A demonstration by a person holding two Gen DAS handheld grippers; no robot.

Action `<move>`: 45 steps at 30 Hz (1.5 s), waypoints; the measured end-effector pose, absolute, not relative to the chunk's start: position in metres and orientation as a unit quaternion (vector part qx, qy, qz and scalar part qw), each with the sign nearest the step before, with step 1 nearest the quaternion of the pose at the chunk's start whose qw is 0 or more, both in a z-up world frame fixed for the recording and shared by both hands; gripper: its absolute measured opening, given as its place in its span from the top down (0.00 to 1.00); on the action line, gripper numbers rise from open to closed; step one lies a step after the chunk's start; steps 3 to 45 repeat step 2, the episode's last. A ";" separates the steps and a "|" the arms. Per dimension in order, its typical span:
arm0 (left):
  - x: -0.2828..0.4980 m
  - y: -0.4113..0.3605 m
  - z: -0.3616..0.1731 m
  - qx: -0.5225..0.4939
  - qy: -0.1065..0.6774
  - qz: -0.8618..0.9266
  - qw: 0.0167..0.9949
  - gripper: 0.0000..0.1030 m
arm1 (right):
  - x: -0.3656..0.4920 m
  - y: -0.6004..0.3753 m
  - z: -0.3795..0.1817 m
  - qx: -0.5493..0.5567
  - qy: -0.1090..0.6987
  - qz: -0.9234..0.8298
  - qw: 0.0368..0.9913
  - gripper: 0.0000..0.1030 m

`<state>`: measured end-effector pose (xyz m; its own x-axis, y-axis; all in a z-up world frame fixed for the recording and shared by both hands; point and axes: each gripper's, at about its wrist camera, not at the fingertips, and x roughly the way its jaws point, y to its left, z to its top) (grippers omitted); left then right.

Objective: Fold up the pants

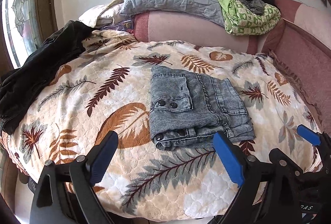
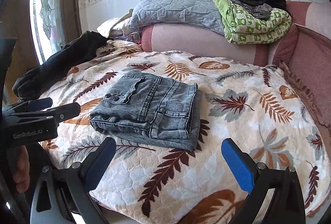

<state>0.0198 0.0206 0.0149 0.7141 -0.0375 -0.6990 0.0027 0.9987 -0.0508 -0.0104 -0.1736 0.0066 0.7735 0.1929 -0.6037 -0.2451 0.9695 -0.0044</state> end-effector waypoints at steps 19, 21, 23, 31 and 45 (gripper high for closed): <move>0.023 0.018 0.016 -0.023 0.379 -0.020 0.925 0.09 | -0.009 -0.176 0.006 -0.040 0.320 0.114 0.940 0.00; 0.023 0.018 0.016 -0.023 0.379 -0.020 0.925 0.09 | -0.009 -0.176 0.006 -0.040 0.320 0.114 0.940 0.00; 0.023 0.018 0.016 -0.023 0.379 -0.020 0.925 0.09 | -0.009 -0.176 0.006 -0.040 0.320 0.114 0.940 0.00; 0.023 0.018 0.016 -0.023 0.379 -0.020 0.925 0.09 | -0.009 -0.176 0.006 -0.040 0.320 0.114 0.940 0.00; 0.023 0.018 0.016 -0.023 0.379 -0.020 0.925 0.09 | -0.009 -0.176 0.006 -0.040 0.320 0.114 0.940 0.00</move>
